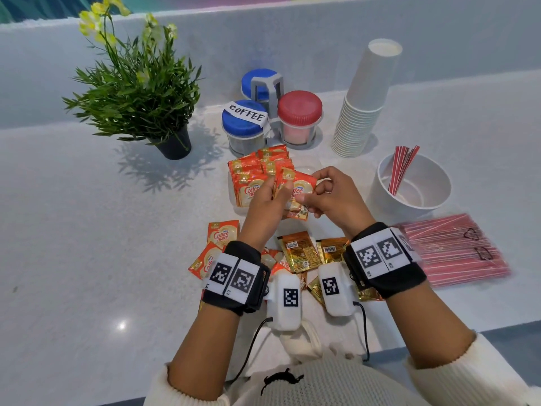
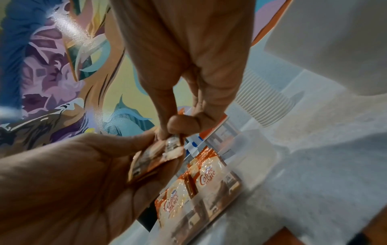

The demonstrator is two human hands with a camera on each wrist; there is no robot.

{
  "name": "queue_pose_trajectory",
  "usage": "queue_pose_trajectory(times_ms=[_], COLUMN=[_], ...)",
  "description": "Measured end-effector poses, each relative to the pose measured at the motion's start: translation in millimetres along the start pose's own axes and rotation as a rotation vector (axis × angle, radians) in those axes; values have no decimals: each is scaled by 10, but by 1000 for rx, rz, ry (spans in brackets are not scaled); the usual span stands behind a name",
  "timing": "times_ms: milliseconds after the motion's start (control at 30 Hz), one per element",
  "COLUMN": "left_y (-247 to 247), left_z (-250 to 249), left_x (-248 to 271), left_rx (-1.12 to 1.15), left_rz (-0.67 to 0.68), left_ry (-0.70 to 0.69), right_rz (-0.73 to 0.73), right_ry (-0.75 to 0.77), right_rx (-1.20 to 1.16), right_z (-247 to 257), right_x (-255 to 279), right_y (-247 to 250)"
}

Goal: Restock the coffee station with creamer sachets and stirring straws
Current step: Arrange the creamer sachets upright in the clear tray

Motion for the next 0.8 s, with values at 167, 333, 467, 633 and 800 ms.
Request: queue_pose_trajectory(times_ms=[167, 333, 467, 633, 800], left_y=[36, 162, 381, 450, 415], left_z=[-19, -127, -163, -24, 84], left_x=[-82, -261, -388, -481, -532], left_rx=[-90, -312, -574, -739, -778], left_rz=[-91, -145, -277, -201, -193], left_ry=[-85, -124, -96, 50, 7], right_rz=[28, -44, -100, 21, 48], right_ry=[5, 41, 56, 31, 27], right_rx=[-114, 8, 176, 433, 562], right_z=[17, 83, 51, -51, -72], right_x=[-56, -264, -472, -569, -597], right_y=[-67, 29, 101, -60, -182])
Point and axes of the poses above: each hand's wrist, its own x-axis away from the middle knuckle, its own y-axis out of the back of the hand, z = x × y, the point moved 4 cm from there along -x, towards the middle knuckle, and after that the axes turned 2 degrees about z, right-handed, at the moved point
